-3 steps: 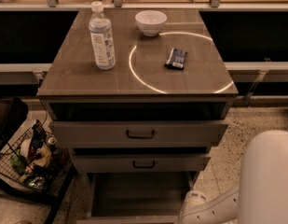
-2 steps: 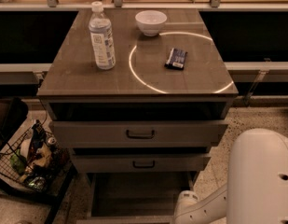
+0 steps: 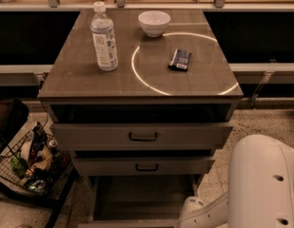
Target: Close bottom drawer
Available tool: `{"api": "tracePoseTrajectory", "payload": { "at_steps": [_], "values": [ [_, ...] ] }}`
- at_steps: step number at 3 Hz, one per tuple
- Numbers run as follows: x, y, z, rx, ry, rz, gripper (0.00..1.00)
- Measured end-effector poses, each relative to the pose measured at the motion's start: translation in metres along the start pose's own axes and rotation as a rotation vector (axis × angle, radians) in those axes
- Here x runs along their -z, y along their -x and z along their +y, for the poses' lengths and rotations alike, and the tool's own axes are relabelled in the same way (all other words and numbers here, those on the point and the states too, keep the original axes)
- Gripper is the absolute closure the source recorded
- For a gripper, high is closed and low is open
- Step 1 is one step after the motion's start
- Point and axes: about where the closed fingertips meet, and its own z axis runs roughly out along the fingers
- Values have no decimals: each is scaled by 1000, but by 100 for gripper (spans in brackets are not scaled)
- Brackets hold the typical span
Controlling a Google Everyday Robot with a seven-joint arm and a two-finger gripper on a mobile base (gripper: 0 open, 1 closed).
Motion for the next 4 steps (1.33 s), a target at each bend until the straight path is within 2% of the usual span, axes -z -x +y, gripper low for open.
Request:
{"api": "tracePoseTrajectory", "payload": {
  "at_steps": [2,3,4],
  "values": [
    [-40,-11,-11,-18,-36,-75,100],
    [-45,-9,-27,13,-67,-77,100],
    [-51,-3,-48,57,-97,-46,100]
  ]
}}
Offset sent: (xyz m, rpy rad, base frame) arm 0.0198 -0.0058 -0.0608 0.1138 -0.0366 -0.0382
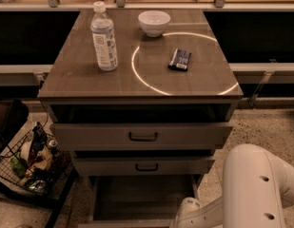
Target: Close bottom drawer
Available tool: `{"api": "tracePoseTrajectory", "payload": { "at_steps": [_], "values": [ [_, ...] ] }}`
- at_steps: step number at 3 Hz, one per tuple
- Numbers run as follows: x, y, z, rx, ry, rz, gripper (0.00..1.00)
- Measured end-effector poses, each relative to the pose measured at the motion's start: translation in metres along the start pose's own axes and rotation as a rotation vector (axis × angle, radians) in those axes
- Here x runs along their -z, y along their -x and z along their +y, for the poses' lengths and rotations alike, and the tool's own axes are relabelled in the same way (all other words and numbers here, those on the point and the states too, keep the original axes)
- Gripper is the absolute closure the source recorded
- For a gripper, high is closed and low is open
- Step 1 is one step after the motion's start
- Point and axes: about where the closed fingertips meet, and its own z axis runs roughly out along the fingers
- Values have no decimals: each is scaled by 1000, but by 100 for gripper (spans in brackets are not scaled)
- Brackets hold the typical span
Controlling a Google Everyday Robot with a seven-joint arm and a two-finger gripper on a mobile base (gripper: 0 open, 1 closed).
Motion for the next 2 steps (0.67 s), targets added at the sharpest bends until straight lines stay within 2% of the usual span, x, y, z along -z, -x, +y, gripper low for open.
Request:
{"api": "tracePoseTrajectory", "payload": {
  "at_steps": [2],
  "values": [
    [-19,1,-34,34,-40,63,100]
  ]
}}
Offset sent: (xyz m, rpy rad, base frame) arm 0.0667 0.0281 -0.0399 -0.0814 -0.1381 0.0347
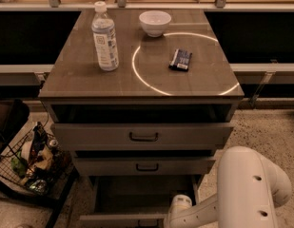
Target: Close bottom drawer
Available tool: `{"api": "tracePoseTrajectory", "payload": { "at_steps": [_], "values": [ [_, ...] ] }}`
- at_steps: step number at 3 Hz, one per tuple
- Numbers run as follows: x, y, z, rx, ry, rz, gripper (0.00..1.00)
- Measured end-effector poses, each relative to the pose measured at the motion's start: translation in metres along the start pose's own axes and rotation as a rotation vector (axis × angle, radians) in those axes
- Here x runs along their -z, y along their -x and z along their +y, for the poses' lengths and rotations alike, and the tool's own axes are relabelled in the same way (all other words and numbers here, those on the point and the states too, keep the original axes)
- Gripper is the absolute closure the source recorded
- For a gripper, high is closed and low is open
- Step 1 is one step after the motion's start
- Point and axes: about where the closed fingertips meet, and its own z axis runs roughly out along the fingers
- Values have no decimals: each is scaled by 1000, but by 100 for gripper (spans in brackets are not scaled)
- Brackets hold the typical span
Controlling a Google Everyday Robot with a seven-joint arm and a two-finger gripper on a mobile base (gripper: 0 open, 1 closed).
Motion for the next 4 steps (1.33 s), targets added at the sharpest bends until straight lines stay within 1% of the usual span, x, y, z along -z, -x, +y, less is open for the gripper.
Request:
{"api": "tracePoseTrajectory", "payload": {
  "at_steps": [1,2,3,4],
  "values": [
    [-6,-7,-17,-19,-29,20,100],
    [-6,-7,-17,-19,-29,20,100],
    [-6,-17,-42,-73,-77,20,100],
    [-6,-24,-59,-102,-105,15,100]
  ]
}}
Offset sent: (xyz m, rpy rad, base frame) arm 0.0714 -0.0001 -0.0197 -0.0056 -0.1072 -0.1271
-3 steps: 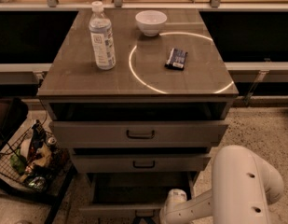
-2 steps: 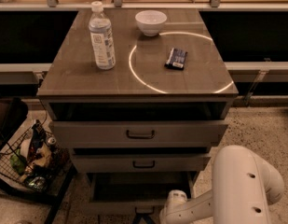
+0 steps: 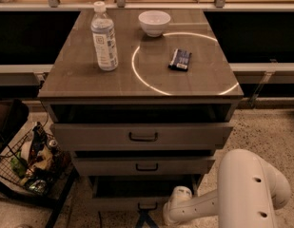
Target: Close bottom drawer
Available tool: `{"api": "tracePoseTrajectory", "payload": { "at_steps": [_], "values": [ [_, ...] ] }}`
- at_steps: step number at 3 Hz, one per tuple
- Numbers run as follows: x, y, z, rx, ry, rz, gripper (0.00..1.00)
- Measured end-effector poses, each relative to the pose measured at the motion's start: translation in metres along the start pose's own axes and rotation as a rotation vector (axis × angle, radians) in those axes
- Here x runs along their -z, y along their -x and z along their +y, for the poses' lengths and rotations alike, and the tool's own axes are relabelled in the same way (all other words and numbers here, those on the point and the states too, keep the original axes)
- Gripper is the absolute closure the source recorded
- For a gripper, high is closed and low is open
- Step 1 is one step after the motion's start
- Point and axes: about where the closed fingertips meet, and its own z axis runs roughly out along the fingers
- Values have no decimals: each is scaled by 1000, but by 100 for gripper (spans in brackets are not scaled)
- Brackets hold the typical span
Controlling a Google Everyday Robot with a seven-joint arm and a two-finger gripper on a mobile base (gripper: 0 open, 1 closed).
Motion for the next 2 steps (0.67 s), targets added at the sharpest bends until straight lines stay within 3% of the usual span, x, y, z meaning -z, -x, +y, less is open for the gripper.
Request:
{"api": "tracePoseTrajectory", "payload": {
  "at_steps": [2],
  "values": [
    [-7,8,-59,-57,-37,-19,100]
  ]
}}
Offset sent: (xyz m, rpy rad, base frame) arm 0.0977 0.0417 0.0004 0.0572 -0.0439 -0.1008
